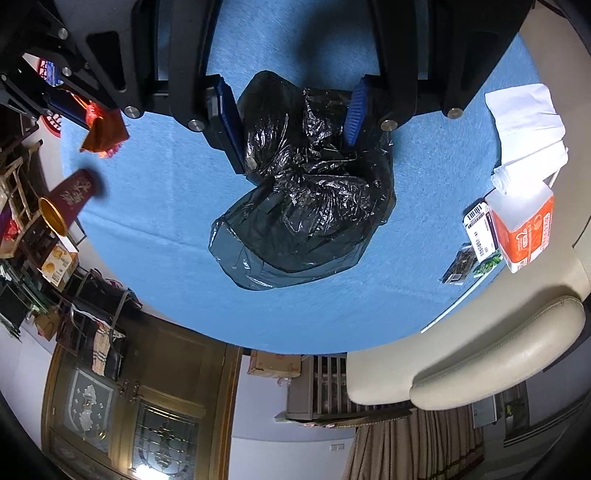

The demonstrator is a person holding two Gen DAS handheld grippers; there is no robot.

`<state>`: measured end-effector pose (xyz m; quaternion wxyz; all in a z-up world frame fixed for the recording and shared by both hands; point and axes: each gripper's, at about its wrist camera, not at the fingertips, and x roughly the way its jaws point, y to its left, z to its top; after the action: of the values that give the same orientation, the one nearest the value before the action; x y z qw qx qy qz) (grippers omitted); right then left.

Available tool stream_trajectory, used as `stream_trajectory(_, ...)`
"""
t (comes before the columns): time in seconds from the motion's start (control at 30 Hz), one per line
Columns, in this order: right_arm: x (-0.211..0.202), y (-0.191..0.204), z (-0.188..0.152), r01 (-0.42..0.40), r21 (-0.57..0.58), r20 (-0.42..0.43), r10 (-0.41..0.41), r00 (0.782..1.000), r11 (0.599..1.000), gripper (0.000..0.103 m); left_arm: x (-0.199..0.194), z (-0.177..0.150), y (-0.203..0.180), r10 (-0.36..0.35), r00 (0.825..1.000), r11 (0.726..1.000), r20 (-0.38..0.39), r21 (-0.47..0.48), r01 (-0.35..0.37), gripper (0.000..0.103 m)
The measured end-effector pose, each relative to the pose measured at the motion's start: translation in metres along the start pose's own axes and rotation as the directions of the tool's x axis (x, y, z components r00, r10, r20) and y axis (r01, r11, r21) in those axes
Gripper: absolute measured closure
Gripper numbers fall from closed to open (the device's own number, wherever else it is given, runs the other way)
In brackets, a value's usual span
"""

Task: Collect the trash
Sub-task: 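Carry orange mesh bag over red basket and open right gripper while left holds black bag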

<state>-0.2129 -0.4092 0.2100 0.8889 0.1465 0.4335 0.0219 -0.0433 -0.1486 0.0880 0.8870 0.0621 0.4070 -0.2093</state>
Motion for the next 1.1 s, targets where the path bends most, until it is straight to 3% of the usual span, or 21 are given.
stream_trajectory(0.43, -0.021, -0.011, -0.012, 0.027, 0.017, 0.021, -0.027, 0.999, 0.999, 0.070, -0.024, -0.019, -0.031, -0.045, 0.999, 0.998, 0.009, 0.037, 0.044, 0.052)
stream_trajectory(1.1, -0.080, -0.081, -0.059, 0.132, 0.139, 0.035, -0.138, 0.990, 0.981, 0.070, -0.033, -0.045, -0.117, -0.146, 0.988, 0.975, -0.046, 0.165, 0.152, 0.052)
